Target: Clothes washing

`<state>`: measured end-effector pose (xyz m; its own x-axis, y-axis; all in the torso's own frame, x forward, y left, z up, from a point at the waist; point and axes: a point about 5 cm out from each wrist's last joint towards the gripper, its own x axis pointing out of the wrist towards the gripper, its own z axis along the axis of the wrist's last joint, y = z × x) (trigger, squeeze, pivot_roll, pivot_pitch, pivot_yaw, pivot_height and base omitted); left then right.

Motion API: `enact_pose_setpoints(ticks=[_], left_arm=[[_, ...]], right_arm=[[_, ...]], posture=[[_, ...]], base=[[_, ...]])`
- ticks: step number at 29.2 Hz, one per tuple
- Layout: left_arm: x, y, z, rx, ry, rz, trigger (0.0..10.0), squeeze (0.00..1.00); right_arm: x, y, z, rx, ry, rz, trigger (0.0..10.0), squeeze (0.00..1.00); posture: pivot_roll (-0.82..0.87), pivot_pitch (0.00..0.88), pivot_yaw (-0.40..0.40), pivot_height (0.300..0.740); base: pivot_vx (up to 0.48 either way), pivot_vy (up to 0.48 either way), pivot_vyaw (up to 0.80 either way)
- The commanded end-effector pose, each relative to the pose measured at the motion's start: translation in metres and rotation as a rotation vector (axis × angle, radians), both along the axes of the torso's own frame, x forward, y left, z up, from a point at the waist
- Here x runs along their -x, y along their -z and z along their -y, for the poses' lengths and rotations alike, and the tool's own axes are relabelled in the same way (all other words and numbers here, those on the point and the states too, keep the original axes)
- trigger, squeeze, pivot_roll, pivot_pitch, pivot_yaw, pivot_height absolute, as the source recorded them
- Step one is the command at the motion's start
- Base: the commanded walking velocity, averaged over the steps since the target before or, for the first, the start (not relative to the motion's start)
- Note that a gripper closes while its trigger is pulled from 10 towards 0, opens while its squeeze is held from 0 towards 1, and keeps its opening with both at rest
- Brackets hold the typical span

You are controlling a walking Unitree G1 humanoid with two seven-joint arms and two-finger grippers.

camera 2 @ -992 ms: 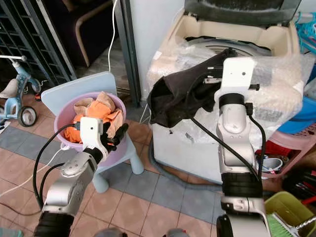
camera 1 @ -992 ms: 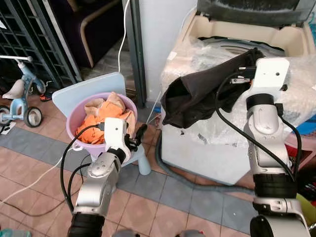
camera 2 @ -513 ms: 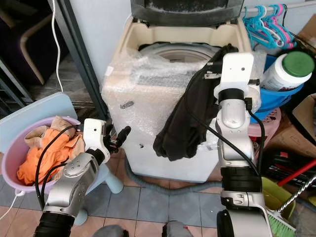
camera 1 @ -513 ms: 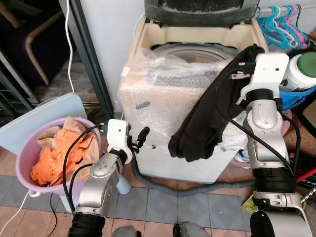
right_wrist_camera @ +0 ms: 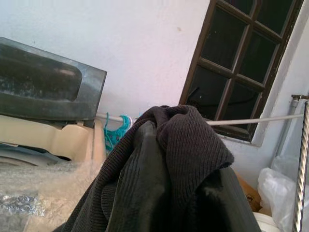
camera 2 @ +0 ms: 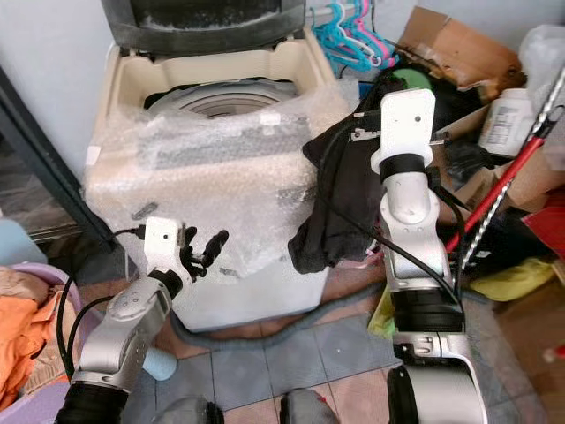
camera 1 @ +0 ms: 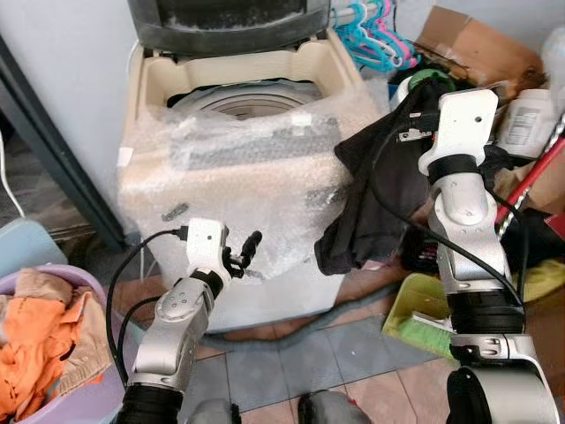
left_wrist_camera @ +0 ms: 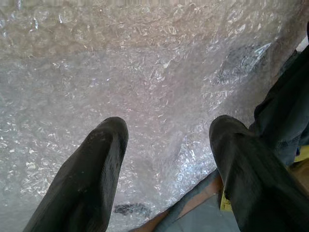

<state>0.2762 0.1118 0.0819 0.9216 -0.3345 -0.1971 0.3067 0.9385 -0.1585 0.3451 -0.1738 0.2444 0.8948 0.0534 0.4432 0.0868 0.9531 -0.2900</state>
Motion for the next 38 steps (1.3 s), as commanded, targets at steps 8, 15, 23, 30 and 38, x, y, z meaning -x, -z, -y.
enact_pose_setpoints(ticks=[8,15,23,30,38], left_arm=[[0.003,0.001,-0.005,-0.017,-0.026,-0.001,10.0,0.00],[0.010,0.004,-0.014,-0.055,-0.085,-0.008,10.0,0.00],[0.022,-0.003,-0.024,-0.080,-0.130,0.016,10.0,0.00],[0.024,0.001,-0.035,-0.102,-0.205,-0.006,10.0,0.00],[0.026,0.005,-0.036,-0.109,-0.175,-0.026,10.0,0.00]], right_arm=[[0.004,0.000,-0.022,-0.004,-0.157,-0.007,10.0,0.00],[0.020,0.020,-0.029,0.005,-0.207,-0.062,10.0,0.00],[0.030,0.015,-0.041,-0.030,-0.283,-0.064,10.0,0.00],[0.061,0.048,-0.057,-0.018,-0.296,-0.141,10.0,0.00],[0.082,0.064,-0.058,-0.020,-0.243,-0.180,10.0,0.00]], posture=[[-0.08,0.061,0.029,0.740],[-0.08,0.082,0.035,0.740],[-0.07,0.120,0.022,0.740],[-0.07,0.097,0.024,0.740],[-0.09,0.072,0.043,0.740]], base=[[0.070,0.000,0.49],[0.040,0.000,0.06],[0.000,0.000,0.00],[0.000,0.000,0.00],[0.000,0.000,0.63]])
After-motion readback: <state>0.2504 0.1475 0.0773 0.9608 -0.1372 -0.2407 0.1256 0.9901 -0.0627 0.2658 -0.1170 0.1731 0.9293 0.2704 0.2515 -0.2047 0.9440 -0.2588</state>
